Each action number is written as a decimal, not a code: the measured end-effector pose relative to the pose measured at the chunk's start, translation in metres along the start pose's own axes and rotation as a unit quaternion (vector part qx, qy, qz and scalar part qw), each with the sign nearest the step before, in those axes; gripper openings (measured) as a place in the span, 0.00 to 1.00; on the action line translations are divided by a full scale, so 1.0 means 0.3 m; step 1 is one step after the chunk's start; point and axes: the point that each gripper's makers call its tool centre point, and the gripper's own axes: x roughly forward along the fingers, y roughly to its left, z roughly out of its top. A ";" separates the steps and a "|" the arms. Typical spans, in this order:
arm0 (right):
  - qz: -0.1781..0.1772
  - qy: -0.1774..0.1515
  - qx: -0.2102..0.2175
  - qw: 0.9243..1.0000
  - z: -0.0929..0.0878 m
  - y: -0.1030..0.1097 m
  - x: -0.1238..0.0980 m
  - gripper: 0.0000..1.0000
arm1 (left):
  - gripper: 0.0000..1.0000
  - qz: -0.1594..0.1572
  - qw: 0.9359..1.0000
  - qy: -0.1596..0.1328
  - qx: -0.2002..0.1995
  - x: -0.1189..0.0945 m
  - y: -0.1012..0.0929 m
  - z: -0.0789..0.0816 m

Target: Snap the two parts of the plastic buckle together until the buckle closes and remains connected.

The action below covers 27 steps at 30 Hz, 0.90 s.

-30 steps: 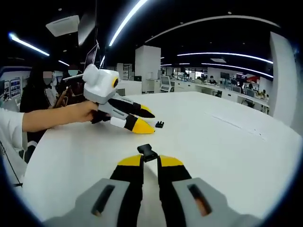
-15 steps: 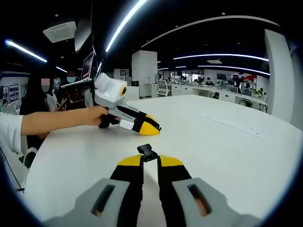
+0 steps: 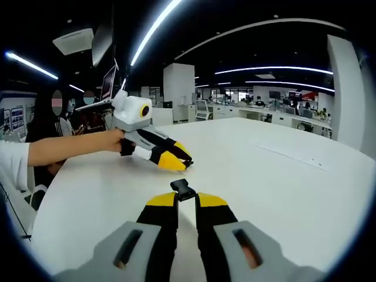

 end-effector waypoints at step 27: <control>0.026 0.051 -0.014 0.998 -0.077 0.032 0.024 0.11 | 0.20 -0.219 0.972 0.033 0.078 -0.078 -0.286 -0.086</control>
